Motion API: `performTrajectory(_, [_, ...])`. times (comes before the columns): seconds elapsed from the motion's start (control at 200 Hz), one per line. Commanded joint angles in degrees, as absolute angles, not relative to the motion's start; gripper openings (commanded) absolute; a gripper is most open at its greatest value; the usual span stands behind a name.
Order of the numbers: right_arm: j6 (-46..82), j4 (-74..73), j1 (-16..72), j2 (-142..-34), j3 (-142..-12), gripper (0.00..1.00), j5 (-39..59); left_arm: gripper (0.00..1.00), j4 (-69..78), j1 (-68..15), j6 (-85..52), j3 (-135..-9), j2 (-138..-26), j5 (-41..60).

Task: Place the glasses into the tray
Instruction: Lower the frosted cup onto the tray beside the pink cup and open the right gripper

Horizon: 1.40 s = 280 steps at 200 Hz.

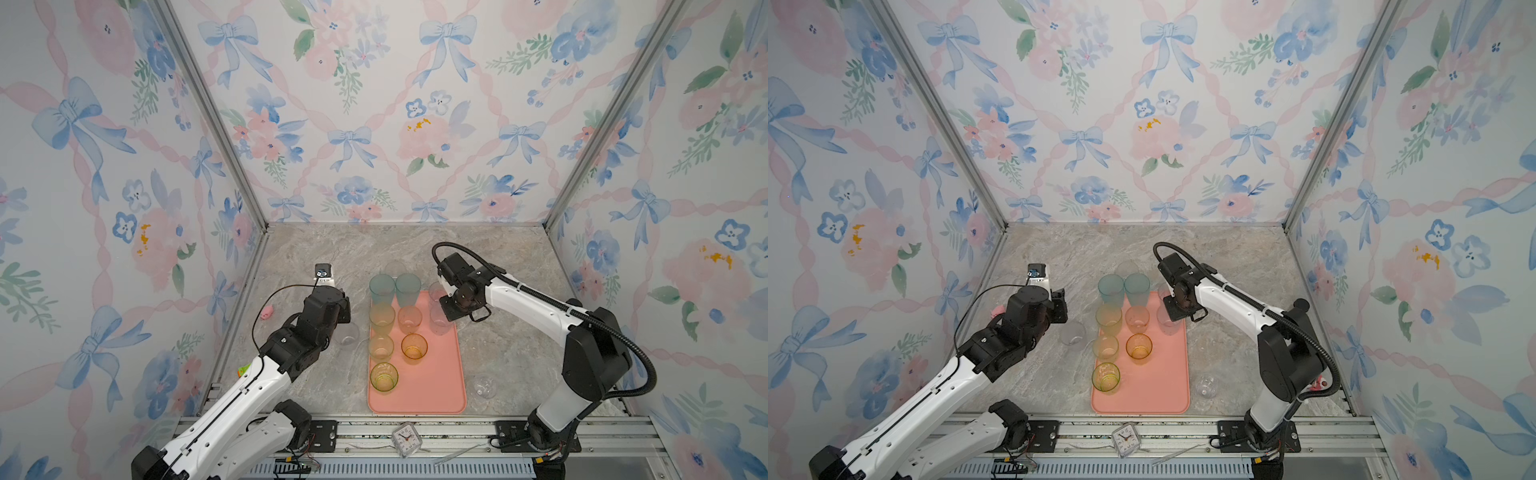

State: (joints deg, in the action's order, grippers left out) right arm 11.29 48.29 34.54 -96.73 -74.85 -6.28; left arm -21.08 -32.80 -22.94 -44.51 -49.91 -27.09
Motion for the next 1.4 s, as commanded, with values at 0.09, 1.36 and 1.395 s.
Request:
performTrajectory(0.09, [11.00,47.63,33.58,-98.17,-73.69,0.04,-5.82,0.36,-21.79,-32.01,-21.62,-46.07,-50.98,-25.80])
performTrajectory(1.36, [12.00,46.97,33.05,-86.05,-72.76,0.39,-3.70,0.32,-23.77,-29.45,-21.97,-44.21,-54.48,-23.47])
performTrajectory(1.395, [12.04,46.78,33.05,-85.22,-72.77,0.39,-3.77,0.32,-23.78,-29.44,-22.06,-44.21,-54.55,-23.31])
